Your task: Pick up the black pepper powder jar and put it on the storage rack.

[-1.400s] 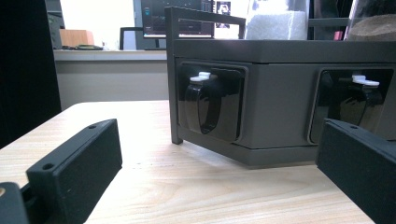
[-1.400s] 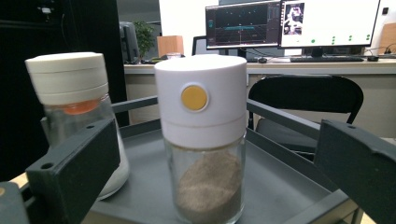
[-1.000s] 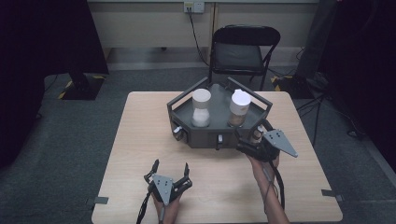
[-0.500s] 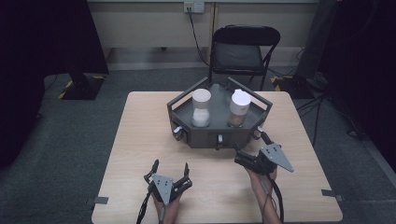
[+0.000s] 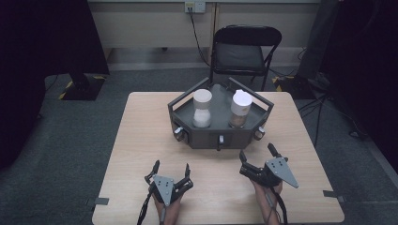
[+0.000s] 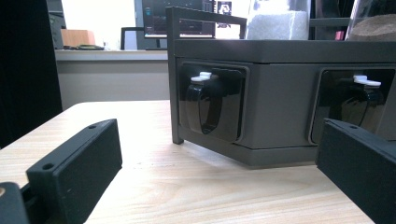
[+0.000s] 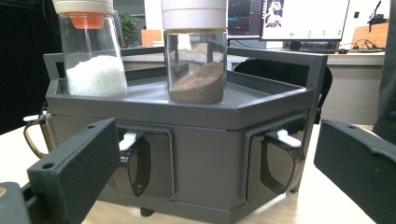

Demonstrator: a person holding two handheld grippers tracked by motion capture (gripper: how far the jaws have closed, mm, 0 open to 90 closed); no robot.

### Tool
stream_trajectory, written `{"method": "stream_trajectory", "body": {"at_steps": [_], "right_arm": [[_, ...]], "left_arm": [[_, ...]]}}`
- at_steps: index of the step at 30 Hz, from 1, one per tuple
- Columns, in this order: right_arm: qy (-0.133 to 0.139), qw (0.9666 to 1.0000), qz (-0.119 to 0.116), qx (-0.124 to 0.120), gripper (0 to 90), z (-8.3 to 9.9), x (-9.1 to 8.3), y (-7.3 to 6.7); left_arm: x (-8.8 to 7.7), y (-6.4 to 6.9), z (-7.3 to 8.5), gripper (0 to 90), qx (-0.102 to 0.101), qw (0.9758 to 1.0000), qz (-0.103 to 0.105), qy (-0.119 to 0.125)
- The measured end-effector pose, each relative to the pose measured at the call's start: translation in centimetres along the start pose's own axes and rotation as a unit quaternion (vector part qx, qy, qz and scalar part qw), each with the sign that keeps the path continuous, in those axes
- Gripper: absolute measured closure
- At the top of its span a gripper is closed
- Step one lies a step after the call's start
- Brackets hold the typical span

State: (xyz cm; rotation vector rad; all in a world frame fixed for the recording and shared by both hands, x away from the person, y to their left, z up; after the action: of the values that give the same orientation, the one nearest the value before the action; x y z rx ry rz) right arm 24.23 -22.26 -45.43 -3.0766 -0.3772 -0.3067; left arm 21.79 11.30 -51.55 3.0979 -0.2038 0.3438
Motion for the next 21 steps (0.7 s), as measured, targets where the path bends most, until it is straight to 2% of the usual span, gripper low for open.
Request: {"method": "stream_trajectory", "body": {"at_steps": [6, 12, 17, 21], "right_arm": [[-0.002, 1.0000, 0.005, 0.001, 0.0, 0.7, -1.1, -0.3], [-0.005, 0.9998, 0.015, 0.012, 0.0, 1.6, -1.9, -0.3], [-0.005, 0.9997, 0.022, 0.007, 0.0, 2.4, -2.7, -0.5], [-0.006, 0.9996, 0.025, -0.007, 0.0, 3.0, -3.2, -0.7]], "left_arm": [[0.0, 0.0, 0.0, 0.2, 0.000, 1.0000, 0.000, 0.000], [0.0, 0.0, 0.0, 0.2, 0.000, 1.0000, 0.000, 0.000], [0.0, 0.0, 0.0, 0.1, 0.000, 1.0000, 0.000, 0.000], [0.0, 0.0, 0.0, 0.1, 0.000, 1.0000, 0.000, 0.000]]}}
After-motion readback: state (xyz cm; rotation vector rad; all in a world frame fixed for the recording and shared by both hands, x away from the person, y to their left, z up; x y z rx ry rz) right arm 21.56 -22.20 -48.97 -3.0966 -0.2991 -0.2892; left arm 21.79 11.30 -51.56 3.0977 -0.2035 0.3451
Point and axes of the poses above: each handheld gripper's, and its own axes: x roughly forward along the jaws, z roughly out of its underside, y roughly to its right, the point moved 6 cm from there along x, roughly forward along the jaws, and after that the axes turned 12 degrees about y, right-handed, at the moved point
